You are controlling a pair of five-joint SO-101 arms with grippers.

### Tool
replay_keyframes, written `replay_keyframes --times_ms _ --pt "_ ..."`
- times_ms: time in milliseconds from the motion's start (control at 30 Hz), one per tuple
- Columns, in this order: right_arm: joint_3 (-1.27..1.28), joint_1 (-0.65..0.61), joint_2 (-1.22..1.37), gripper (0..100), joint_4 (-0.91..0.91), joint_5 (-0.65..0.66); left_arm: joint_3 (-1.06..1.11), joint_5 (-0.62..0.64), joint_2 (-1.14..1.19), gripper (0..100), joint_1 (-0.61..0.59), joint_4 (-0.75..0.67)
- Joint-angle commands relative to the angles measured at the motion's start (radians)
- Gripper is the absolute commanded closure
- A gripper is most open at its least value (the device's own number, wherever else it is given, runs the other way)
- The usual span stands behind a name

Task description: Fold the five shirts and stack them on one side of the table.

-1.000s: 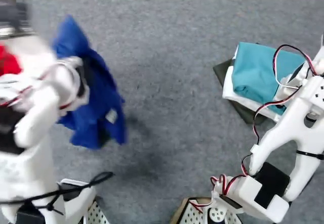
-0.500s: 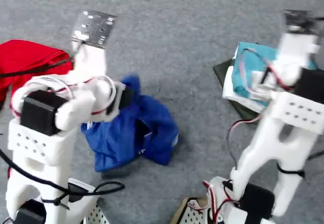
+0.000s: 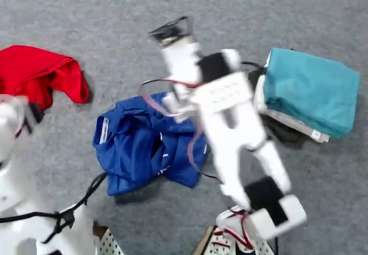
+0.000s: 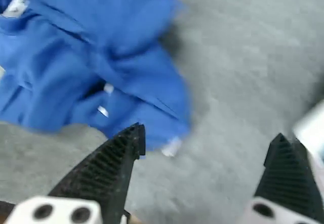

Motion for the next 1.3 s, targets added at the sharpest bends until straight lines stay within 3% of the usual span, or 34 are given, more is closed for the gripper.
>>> replay_keyframes --times_ms 0,233,333,433,467,533,700,967,1100,1267 --pt "-0.007 -0.105 0.127 62.7 -0.086 -0.06 0.169 -0.1 -0.088 79 -0.15 0.006" --pt "-0.01 -0.163 0.424 64.5 -0.176 -0.107 0.453 -0.183 -0.22 79 -0.255 -0.075" --pt "-0.041 -0.159 0.49 77.7 -0.169 -0.107 0.525 -0.193 -0.274 79 -0.278 -0.149" --pt "-0.074 -0.137 0.509 98.3 -0.164 -0.107 0.571 -0.221 -0.321 79 -0.292 -0.195" --pt "-0.09 -0.13 0.507 99.6 -0.152 -0.107 0.582 -0.229 -0.335 79 -0.292 -0.201" --pt "-0.133 -0.107 0.507 94.5 -0.1 -0.107 0.597 -0.239 -0.355 79 -0.292 -0.201" --pt "-0.363 -0.004 0.507 99.5 0.1 -0.104 0.637 -0.242 -0.364 79 -0.282 -0.201" --pt "-0.467 0.232 0.346 99.5 0.095 -0.107 0.73 -0.239 -0.363 79 -0.275 -0.242" --pt "-0.458 0.323 0.263 99.5 0.095 -0.109 0.789 -0.236 -0.363 79 -0.161 -0.235" --pt "-0.334 0.318 0.228 99.4 0.091 -0.109 0.844 -0.127 -0.361 79 0.044 -0.242"
